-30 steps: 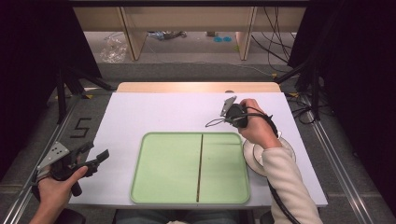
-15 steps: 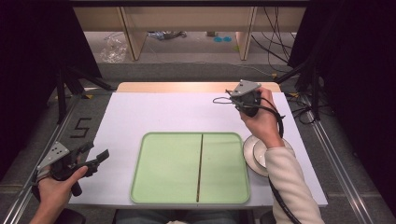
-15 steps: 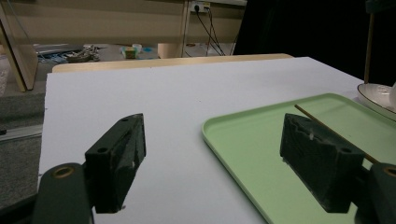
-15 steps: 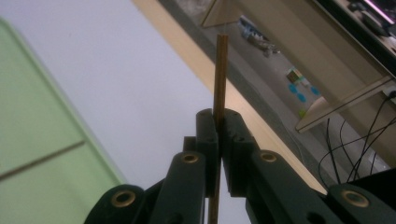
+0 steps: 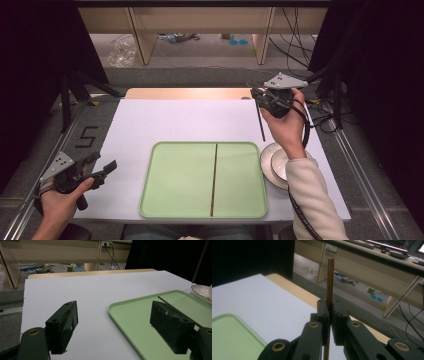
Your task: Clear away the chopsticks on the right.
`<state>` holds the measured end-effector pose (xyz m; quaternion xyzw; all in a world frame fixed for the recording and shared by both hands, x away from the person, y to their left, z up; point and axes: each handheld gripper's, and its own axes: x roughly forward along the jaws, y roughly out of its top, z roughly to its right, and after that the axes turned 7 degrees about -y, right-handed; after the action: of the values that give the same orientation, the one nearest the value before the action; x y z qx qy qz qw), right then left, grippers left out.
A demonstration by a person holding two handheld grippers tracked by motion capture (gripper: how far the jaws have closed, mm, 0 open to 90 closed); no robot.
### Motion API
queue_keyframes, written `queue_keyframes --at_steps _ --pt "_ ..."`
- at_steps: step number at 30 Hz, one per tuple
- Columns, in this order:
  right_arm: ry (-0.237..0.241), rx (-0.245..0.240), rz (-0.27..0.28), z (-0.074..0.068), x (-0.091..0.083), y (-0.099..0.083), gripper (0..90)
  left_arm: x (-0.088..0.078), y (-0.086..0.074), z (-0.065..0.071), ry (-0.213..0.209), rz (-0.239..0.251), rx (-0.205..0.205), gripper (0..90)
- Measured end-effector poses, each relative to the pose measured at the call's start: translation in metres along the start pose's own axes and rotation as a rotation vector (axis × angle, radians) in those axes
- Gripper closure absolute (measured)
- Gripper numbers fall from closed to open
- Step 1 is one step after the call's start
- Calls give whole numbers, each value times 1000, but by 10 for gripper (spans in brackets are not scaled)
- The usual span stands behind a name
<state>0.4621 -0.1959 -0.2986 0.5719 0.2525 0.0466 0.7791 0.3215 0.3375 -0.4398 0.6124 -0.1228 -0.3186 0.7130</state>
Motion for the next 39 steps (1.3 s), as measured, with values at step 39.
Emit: queue_keyframes --at_steps 39 --pt "22 431 -597 -10 36 -33 874 0 0 0 0 1 -2 226"
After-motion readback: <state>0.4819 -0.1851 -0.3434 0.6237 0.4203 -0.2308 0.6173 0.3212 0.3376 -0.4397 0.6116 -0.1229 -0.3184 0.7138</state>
